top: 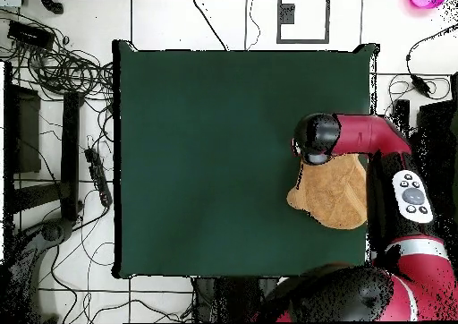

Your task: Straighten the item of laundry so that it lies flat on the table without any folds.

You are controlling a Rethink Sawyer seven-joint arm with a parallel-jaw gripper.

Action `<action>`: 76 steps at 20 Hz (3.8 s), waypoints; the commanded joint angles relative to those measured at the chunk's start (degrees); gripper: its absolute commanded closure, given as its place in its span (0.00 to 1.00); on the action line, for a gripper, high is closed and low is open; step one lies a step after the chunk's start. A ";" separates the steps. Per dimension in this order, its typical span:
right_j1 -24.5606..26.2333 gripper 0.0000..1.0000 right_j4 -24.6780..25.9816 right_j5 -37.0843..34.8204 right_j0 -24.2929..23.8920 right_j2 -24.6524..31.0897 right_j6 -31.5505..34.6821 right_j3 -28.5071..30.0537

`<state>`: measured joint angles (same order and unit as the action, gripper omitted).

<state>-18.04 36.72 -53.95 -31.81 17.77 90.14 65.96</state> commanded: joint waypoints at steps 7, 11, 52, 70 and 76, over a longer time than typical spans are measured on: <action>4.57 0.00 0.40 -11.40 4.98 1.77 -7.25 -7.25; 5.50 0.00 2.66 -12.71 5.82 0.18 -8.03 -9.96; -13.09 1.00 -17.29 23.39 0.10 9.54 8.44 17.72; -11.96 1.00 -19.13 24.61 2.80 6.89 4.21 16.84; -7.08 1.00 -16.99 30.29 0.32 10.20 0.49 18.44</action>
<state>-32.10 18.78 -29.09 -31.57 21.37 90.14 76.37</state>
